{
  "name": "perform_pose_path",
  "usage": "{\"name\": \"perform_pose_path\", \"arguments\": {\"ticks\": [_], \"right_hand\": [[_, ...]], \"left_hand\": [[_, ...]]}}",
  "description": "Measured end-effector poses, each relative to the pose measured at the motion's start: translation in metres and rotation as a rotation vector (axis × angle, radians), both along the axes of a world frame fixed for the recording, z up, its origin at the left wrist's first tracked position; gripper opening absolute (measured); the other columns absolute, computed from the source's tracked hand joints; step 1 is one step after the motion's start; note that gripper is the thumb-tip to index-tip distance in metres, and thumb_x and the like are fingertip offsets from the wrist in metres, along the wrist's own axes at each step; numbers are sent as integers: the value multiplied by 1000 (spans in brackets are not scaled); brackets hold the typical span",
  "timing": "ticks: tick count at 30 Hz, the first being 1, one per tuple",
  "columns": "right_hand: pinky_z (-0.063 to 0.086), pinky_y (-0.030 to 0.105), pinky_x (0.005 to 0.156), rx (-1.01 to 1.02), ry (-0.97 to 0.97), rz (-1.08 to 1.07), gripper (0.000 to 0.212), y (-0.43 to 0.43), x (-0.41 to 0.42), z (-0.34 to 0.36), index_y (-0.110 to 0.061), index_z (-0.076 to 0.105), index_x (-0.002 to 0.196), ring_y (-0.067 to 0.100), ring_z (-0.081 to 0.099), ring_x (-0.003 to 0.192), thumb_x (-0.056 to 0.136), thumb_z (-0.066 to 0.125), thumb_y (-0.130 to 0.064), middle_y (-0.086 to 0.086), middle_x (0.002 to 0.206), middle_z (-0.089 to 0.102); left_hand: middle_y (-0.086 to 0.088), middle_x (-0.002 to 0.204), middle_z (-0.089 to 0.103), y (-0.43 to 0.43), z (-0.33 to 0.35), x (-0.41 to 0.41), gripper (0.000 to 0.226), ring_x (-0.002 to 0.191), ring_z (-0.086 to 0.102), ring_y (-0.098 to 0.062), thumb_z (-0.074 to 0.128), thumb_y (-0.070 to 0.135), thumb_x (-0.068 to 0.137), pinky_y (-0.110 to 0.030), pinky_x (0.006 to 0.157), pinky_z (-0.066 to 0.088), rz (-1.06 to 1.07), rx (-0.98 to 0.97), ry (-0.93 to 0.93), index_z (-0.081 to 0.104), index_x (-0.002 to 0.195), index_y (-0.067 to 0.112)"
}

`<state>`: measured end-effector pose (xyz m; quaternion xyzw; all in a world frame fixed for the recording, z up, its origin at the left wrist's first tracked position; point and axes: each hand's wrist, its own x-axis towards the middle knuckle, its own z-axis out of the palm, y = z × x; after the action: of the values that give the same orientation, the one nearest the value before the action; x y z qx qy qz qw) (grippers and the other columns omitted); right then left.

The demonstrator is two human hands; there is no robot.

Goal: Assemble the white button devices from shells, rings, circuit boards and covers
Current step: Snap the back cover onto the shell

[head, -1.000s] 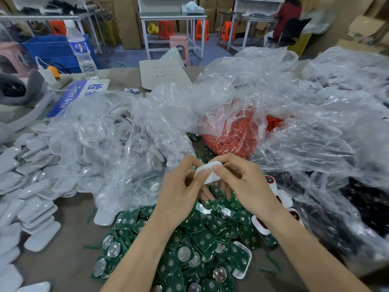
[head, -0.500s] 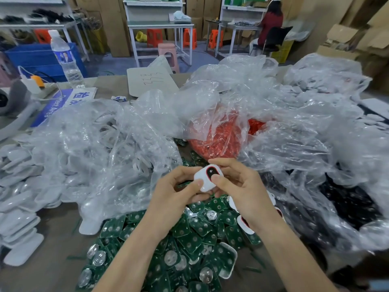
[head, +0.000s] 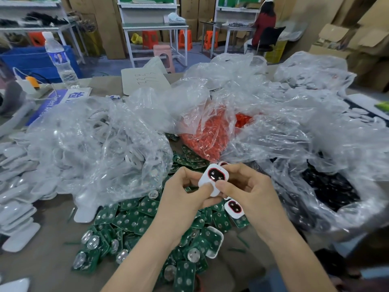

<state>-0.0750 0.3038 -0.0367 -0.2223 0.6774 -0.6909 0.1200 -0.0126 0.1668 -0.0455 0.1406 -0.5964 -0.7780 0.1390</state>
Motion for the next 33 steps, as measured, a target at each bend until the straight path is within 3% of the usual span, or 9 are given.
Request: {"name": "perform_pose_path", "arguments": {"ticks": [3, 17, 23, 27, 33], "right_hand": [[52, 17, 70, -11, -17, -20, 21, 7, 4, -1, -22, 74, 92, 12, 71, 80, 82, 71, -4, -2, 87, 75], [53, 17, 75, 3, -62, -111, 23, 24, -5, -8, -25, 74, 96, 13, 71, 88, 87, 67, -5, -2, 91, 75], [53, 17, 70, -13, -31, -154, 27, 25, -13, -6, -33, 74, 94, 10, 71, 82, 88, 66, -7, -5, 89, 75], [53, 17, 71, 6, 4, -134, 31, 20, -14, -8, -37, 73, 95, 8, 70, 82, 89, 65, -8, -7, 89, 75], [55, 21, 74, 41, -14, -96, 29, 7, -15, -11, -36, 73, 96, 7, 69, 83, 88, 65, -9, -9, 90, 74]], "left_hand": [[-19, 91, 66, 13, -2, -1, 10, 75, 75, -25, 68, -4, 85, -28, 67, 60, 26, 7, -15, 58, 85, -1], [-25, 100, 59, 43, -4, -22, 13, 73, 74, -23, 67, 1, 87, -22, 65, 58, 7, -14, -90, 55, 89, -1], [-17, 97, 65, 44, -3, -29, 12, 73, 75, -24, 65, 3, 90, -19, 63, 57, -30, -30, -85, 55, 96, -1], [3, 74, 68, 43, -9, -31, 12, 70, 74, -22, 68, 2, 87, -22, 63, 58, 31, -66, -66, 56, 89, 2], [-3, 79, 71, 25, -13, -28, 8, 73, 75, -23, 68, 4, 88, -23, 65, 59, 10, -81, -74, 60, 90, 5]]}}
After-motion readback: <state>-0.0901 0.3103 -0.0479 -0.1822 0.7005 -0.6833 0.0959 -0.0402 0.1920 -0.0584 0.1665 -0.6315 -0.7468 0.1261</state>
